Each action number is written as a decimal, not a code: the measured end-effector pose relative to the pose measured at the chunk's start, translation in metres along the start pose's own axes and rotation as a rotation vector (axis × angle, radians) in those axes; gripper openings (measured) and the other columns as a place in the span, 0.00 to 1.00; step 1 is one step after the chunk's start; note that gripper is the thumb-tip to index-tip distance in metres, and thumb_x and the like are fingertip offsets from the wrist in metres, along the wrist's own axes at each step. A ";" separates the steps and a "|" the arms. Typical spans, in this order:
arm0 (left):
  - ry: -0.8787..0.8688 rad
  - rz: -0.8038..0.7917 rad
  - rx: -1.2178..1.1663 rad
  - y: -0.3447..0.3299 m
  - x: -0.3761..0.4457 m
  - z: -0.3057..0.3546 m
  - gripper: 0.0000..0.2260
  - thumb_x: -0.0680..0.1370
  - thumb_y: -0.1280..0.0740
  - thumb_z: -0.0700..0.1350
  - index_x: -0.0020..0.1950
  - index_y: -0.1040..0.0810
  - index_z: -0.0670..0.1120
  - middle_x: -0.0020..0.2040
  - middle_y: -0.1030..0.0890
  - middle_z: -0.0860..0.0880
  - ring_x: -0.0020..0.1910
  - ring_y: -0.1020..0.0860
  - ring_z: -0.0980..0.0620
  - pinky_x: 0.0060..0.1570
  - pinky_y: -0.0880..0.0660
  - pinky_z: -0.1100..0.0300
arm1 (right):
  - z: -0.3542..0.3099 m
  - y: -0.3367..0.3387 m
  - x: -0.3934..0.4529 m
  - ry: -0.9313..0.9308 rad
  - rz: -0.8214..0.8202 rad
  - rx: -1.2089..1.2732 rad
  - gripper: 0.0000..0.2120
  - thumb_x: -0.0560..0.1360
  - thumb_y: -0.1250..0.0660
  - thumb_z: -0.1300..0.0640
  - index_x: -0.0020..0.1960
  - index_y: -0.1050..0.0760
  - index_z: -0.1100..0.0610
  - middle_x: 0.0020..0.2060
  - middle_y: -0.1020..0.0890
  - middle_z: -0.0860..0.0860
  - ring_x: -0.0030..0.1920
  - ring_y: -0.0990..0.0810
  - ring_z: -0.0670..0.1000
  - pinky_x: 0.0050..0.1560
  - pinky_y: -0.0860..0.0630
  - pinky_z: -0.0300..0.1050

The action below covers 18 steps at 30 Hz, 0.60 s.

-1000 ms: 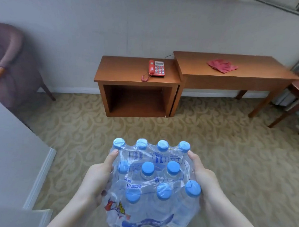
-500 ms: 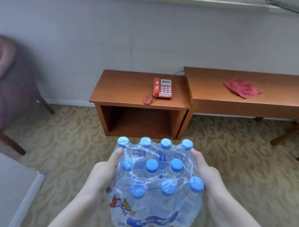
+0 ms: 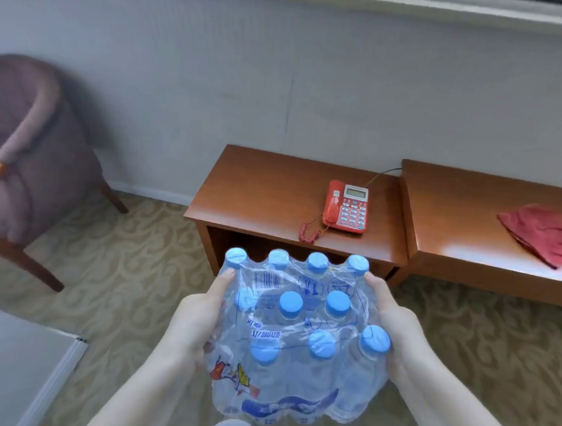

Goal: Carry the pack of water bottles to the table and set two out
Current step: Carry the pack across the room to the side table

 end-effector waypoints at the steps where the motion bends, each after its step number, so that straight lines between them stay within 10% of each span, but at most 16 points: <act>1: -0.008 -0.008 -0.001 0.002 0.017 0.012 0.31 0.71 0.34 0.65 0.16 0.42 0.51 0.19 0.43 0.54 0.18 0.45 0.55 0.23 0.45 0.62 | -0.009 -0.013 0.012 -0.007 -0.002 0.006 0.33 0.59 0.27 0.31 0.43 0.14 0.62 0.36 0.12 0.58 0.39 0.12 0.61 0.45 0.17 0.57; 7: 0.002 0.001 0.055 0.022 0.117 0.087 0.28 0.69 0.34 0.67 0.18 0.34 0.50 0.20 0.39 0.54 0.18 0.40 0.54 0.21 0.41 0.65 | -0.069 -0.092 0.077 0.011 0.002 0.059 0.28 0.62 0.27 0.33 0.40 0.14 0.61 0.33 0.12 0.57 0.30 0.13 0.55 0.31 0.20 0.43; 11: -0.029 0.042 0.070 0.029 0.172 0.131 0.25 0.66 0.34 0.70 0.36 0.29 0.47 0.33 0.32 0.48 0.34 0.33 0.49 0.37 0.36 0.55 | -0.102 -0.132 0.110 -0.010 0.008 0.071 0.29 0.62 0.28 0.32 0.41 0.15 0.60 0.34 0.12 0.56 0.38 0.12 0.59 0.42 0.18 0.52; 18: 0.047 0.076 0.064 0.008 0.262 0.181 0.25 0.66 0.35 0.70 0.35 0.31 0.48 0.32 0.33 0.49 0.33 0.33 0.50 0.31 0.39 0.57 | -0.172 -0.172 0.198 0.009 0.018 0.045 0.25 0.63 0.28 0.33 0.45 0.19 0.55 0.30 0.13 0.50 0.38 0.13 0.57 0.38 0.19 0.49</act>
Point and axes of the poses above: each hand's wrist, its own x-axis towards the middle knuckle, its own y-axis out of the back of the hand, z = x × y, the point moved 8 cm from there along x, towards the middle knuckle
